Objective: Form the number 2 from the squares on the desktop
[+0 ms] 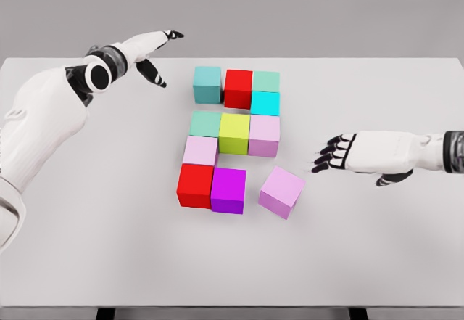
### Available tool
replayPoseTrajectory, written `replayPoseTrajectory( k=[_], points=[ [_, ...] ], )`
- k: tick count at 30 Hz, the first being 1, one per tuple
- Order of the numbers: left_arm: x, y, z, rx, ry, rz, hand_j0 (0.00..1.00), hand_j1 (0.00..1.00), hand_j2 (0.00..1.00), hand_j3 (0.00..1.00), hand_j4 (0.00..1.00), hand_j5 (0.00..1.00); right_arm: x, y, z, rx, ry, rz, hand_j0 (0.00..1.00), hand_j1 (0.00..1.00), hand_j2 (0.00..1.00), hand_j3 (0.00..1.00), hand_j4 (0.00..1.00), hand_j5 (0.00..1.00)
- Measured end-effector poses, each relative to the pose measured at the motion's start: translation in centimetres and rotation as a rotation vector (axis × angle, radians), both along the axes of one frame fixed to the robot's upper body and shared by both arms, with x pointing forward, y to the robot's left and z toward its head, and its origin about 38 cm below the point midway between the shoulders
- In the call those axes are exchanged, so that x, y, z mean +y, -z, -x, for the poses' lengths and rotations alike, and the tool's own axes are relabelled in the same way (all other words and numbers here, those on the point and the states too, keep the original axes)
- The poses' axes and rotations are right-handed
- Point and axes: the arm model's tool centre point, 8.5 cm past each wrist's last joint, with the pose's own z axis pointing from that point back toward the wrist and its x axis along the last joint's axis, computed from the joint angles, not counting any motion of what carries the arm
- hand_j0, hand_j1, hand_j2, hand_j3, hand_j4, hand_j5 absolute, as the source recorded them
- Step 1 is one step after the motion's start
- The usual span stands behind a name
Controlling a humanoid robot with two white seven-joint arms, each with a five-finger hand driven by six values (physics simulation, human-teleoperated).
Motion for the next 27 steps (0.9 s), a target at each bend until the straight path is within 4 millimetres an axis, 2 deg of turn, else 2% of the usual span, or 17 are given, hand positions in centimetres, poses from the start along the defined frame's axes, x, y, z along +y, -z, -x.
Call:
replayPoseTrajectory(
  k=[5, 11, 27],
  points=[
    [-0.7, -2.9, -0.3, 0.1, 0.107, -0.217, 1.0, 1.0, 1.0, 1.0, 1.0, 1.0, -0.6, 1.2, 1.1, 0.041, 0.001, 0.024, 1.0, 1.0, 1.0, 1.0, 1.0, 1.0],
    [-0.3, -2.7, 0.0, 0.164, 0.12, -0.304, 1.0, 1.0, 1.0, 1.0, 1.0, 1.0, 0.1, 1.6, 1.5, 0.054, -0.023, 0.023, 1.0, 1.0, 1.0, 1.0, 1.0, 1.0],
    [-1.7, -0.6, 0.6, 0.206, 0.154, -0.323, 1.0, 1.0, 1.0, 1.0, 1.0, 1.0, 1.1, 2.5, 0.4, 0.058, -0.017, -0.004, 1.0, 1.0, 1.0, 1.0, 1.0, 1.0]
  ],
)
